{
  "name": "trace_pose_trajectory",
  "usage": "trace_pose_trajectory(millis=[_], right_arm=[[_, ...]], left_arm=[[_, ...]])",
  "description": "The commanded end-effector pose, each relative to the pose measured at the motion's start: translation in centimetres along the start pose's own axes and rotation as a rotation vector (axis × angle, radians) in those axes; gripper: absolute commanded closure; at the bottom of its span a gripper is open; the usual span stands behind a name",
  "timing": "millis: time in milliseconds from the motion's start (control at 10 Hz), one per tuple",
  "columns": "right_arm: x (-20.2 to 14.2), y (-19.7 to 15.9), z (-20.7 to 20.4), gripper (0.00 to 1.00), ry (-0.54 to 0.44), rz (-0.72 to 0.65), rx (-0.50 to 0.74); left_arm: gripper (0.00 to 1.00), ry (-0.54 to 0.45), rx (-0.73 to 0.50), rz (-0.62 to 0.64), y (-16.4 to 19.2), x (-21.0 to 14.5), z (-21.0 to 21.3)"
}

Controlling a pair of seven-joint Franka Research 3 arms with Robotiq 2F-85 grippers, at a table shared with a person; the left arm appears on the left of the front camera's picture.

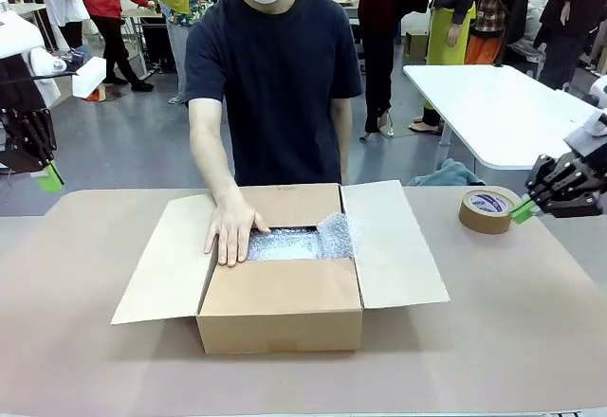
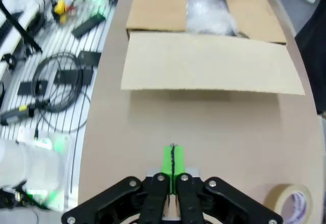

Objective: Wrap the clocks to prevent damage.
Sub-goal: Push the right (or left) flap of the Package Box to close it.

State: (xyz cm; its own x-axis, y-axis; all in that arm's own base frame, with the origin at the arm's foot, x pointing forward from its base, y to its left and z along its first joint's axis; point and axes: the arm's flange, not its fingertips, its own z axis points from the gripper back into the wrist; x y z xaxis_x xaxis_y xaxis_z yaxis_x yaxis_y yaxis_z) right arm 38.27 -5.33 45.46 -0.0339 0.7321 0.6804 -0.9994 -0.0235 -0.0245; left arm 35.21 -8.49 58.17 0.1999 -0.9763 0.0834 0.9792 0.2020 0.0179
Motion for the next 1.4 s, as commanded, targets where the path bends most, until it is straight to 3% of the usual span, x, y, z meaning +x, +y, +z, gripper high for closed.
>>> trace_pose_trajectory(millis=[0,200,300,800,900,1000,1300], right_arm=[[-1.0,-2.8,-2.5,0.99,-0.080,-0.097,0.033],[-2.4,-3.7,-5.3,0.99,-0.064,-0.194,0.010],[-2.3,-1.9,-3.6,0.99,-0.087,-0.118,0.025],[-2.3,-2.2,-3.6,0.99,-0.075,-0.146,0.021],[-3.0,-3.4,-4.9,0.99,-0.157,-0.085,0.016],[-3.9,-4.6,-6.3,0.99,-0.178,-0.069,0.011],[-6.8,-7.6,-11.0,0.99,-0.144,-0.143,0.006]], left_arm=[[1.00,-0.004,-0.001,-0.001,-0.1,-0.2,0.0],[1.00,-0.004,-0.001,-0.001,-0.1,-0.2,0.0],[1.00,-0.004,-0.001,-0.001,-0.1,-0.2,0.0],[1.00,-0.004,-0.001,-0.001,-0.1,-0.2,0.0],[1.00,-0.004,-0.001,-0.001,-0.1,-0.2,0.0],[1.00,-0.004,-0.001,-0.001,-0.1,-0.2,0.0],[1.00,-0.004,-0.001,-0.001,-0.1,-0.2,0.0]])
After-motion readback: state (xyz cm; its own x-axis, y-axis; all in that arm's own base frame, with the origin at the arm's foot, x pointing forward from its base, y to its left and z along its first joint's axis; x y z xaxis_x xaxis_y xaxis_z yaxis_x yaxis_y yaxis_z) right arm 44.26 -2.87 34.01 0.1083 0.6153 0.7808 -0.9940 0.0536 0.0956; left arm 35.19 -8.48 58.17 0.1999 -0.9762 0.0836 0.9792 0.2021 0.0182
